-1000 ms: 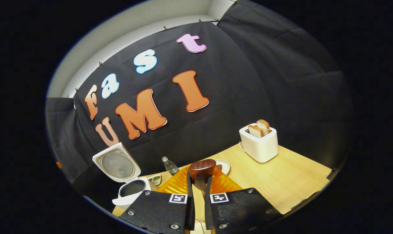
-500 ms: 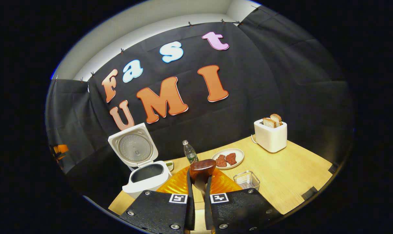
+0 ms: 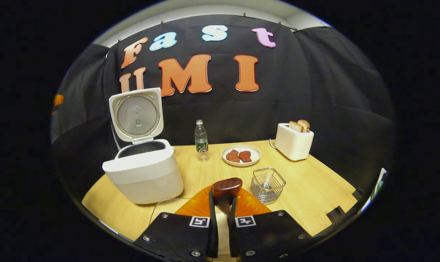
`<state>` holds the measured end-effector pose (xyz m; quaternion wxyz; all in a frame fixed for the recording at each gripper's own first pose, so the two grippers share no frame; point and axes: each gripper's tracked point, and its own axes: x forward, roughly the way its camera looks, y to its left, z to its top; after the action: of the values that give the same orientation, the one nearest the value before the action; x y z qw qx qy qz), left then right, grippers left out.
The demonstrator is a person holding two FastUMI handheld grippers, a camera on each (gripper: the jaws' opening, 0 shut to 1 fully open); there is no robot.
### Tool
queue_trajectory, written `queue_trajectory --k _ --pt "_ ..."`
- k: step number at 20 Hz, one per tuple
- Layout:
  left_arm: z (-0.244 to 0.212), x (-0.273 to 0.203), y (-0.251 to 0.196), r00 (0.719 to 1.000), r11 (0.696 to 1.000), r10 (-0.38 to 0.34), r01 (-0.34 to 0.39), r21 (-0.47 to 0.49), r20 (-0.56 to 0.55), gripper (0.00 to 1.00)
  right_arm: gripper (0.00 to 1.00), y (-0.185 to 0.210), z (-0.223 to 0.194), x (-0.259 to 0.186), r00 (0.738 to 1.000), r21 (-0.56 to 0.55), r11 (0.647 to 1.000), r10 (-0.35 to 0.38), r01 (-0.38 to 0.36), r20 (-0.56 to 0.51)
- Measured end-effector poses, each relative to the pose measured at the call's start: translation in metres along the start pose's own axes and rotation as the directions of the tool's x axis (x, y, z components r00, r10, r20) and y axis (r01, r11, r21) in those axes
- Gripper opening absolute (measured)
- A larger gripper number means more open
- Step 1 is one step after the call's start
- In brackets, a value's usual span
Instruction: Close the left gripper, press the button to open the rice cooker; take a wooden spoon from the chopstick holder with the right hand, scoop a spoonful of rice and pour it into the rice cooker, then put the wooden spoon back into the chopstick holder.
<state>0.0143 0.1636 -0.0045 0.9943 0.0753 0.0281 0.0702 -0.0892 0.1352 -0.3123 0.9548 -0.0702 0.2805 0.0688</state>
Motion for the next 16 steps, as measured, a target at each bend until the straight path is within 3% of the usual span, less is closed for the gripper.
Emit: queue_trajectory --k 3,5,8,12,16 --pt "-0.002 0.005 0.006 1.000 1.000 0.001 -0.001 0.017 0.003 1.00 0.11 0.009 -0.005 -0.003 0.999 0.016 1.000 0.009 -0.010 0.044" --pt "-0.007 0.008 0.010 1.000 1.000 0.004 -0.004 0.017 -0.006 0.98 0.12 0.008 -0.019 -0.008 0.999 0.092 0.995 0.034 -0.037 0.039" --pt "-0.020 0.010 0.011 0.999 1.000 -0.005 0.005 0.002 -0.034 0.98 0.11 -0.004 -0.017 -0.004 0.998 0.258 0.966 -0.004 -0.011 0.058" --pt "-0.028 0.011 0.012 0.999 1.000 -0.016 0.015 -0.003 -0.050 0.98 0.11 0.003 -0.020 -0.004 0.998 0.303 0.953 -0.005 -0.013 0.059" --pt "-0.035 0.010 0.014 0.998 1.000 -0.023 0.023 -0.011 -0.063 0.96 0.12 0.031 -0.019 -0.008 0.996 0.414 0.907 0.052 -0.077 0.071"
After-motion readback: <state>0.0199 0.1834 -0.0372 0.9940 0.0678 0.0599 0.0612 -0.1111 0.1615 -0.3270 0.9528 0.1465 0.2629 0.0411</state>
